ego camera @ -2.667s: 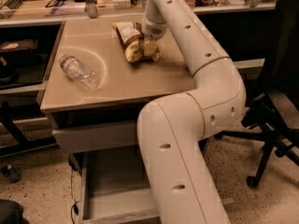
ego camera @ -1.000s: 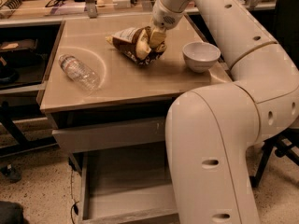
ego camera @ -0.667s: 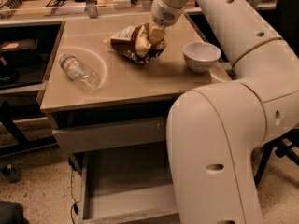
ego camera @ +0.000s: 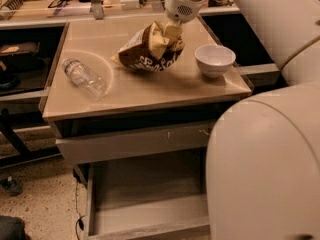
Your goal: Place brown chip bag into middle drawer
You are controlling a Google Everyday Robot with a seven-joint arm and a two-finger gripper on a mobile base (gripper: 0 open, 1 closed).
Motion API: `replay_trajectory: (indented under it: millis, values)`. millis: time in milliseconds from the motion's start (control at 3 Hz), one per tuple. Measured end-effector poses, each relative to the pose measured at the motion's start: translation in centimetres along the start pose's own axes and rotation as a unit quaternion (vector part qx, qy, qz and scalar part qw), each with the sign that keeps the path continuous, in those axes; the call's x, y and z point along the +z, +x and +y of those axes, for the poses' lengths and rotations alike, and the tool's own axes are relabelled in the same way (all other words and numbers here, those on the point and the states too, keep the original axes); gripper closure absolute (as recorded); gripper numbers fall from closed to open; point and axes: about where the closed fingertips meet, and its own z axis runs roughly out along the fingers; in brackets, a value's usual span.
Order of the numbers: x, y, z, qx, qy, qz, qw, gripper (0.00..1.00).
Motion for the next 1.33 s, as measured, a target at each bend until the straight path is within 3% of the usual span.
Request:
replay_trajectory:
  millis: [333,667,1000,1333]
  values:
    - [-1.1,0.9,4.3,0.016,-0.014,0.018,0.9996,1.00]
    - [-1.1,1.1,5.2,0.015,-0.020,0.022,0.9995,1.00]
    - [-2.0,1.3,7.7,0.026,-0.024,0.029,0.9989,1.00]
    - [-3.7,2.5,14.2,0.054,-0.047,0.042,0.9965,1.00]
